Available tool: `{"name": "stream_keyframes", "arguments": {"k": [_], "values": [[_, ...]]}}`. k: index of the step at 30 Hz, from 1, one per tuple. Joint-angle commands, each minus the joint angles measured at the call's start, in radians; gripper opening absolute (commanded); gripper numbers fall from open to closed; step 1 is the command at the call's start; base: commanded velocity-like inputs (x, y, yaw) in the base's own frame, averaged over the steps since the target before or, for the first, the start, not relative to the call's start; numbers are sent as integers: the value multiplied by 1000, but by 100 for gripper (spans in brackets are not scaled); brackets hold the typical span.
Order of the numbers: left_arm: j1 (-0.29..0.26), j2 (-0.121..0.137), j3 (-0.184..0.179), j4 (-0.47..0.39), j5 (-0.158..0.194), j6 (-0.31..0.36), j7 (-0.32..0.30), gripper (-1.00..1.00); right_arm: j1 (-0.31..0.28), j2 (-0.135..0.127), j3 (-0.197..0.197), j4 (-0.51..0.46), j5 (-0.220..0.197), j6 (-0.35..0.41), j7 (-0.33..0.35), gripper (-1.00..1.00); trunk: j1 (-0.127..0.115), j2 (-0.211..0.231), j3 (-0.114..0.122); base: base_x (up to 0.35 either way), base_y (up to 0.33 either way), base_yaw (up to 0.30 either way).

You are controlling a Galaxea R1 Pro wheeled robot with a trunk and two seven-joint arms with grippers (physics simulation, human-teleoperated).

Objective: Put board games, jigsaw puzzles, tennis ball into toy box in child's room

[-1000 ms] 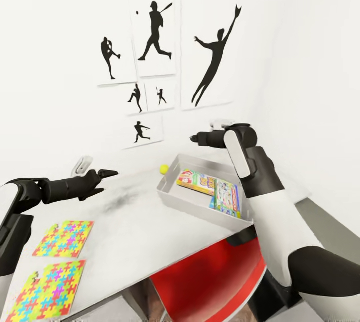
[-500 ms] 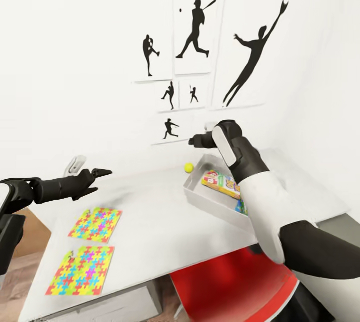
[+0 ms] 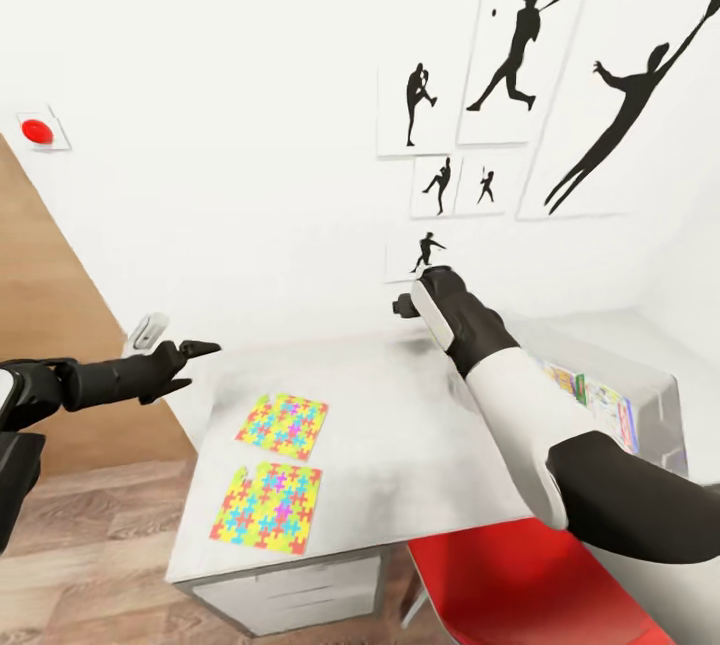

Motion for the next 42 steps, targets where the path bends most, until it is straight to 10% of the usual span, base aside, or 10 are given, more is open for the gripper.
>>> {"name": "stream_keyframes", "arguments": {"k": [1,21,42], "values": [[2,0,1,0,9,2,11,100,-2,0,3,8,-11,-2,-19,100,0,-2,-3,-94,311,251],[15,14,2,0,5,0,12,100,4,-12,5,19,-10,-7,-38,100,0,-2,-19,25,57,233],[14,14,0,9,-1,0,8,100,44,-187,-11,96,9,-77,-134,100,0,-2,-19,107,0,9]]}}
